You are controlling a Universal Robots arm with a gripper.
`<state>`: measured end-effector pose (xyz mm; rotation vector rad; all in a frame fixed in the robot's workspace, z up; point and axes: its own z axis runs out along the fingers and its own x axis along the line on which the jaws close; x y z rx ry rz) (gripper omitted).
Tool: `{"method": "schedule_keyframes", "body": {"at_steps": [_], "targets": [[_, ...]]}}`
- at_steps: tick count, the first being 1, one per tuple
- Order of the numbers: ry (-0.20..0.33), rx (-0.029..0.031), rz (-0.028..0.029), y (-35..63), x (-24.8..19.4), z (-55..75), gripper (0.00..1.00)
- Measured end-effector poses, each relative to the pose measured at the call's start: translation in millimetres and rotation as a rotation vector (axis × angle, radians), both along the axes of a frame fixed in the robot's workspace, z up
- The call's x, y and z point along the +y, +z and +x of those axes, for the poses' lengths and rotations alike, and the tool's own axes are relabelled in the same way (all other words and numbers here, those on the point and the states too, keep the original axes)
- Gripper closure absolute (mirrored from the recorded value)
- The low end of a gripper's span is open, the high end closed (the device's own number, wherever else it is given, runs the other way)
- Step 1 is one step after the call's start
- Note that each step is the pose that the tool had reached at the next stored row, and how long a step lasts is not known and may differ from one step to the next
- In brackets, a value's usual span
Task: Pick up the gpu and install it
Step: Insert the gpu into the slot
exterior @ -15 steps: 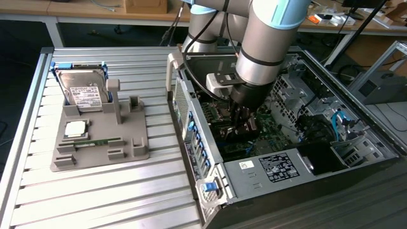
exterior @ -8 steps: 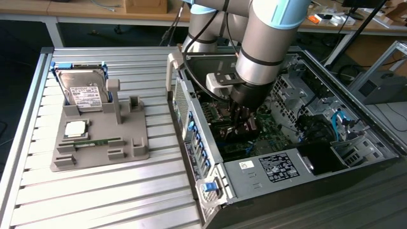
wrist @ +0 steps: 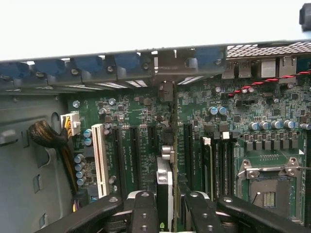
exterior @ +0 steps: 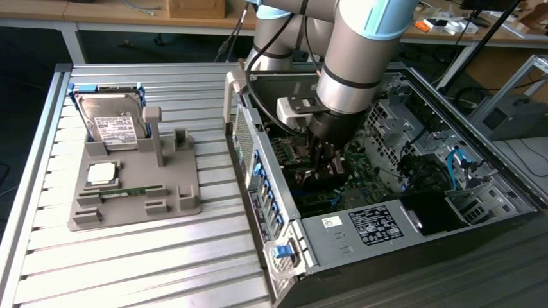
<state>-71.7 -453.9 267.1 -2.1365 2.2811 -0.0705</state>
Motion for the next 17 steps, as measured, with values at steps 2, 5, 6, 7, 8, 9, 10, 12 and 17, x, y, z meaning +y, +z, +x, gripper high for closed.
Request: {"method": "schedule_keyframes", "body": {"at_steps": [2,5,6,7,8,9,10,12,17], "targets": [[0.000,0.0001,0.0019,0.0,0.1,0.0,0.73],[0.000,0.0001,0.0035,-0.5,0.2,0.1,0.73],[0.000,0.0002,0.0039,-0.6,0.2,0.1,0.73],[0.000,0.0002,0.0054,-0.8,0.2,0.0,0.73],[0.000,0.0000,0.0067,-1.2,0.3,0.0,0.73],[0.000,0.0001,0.0069,-1.4,0.3,0.0,0.73],[0.000,0.0001,0.0070,-1.7,0.2,0.0,0.73],[0.000,0.0001,0.0070,-2.2,0.1,0.0,0.73],[0.000,0.0001,0.0070,-5.5,0.1,0.0,0.73]]}}
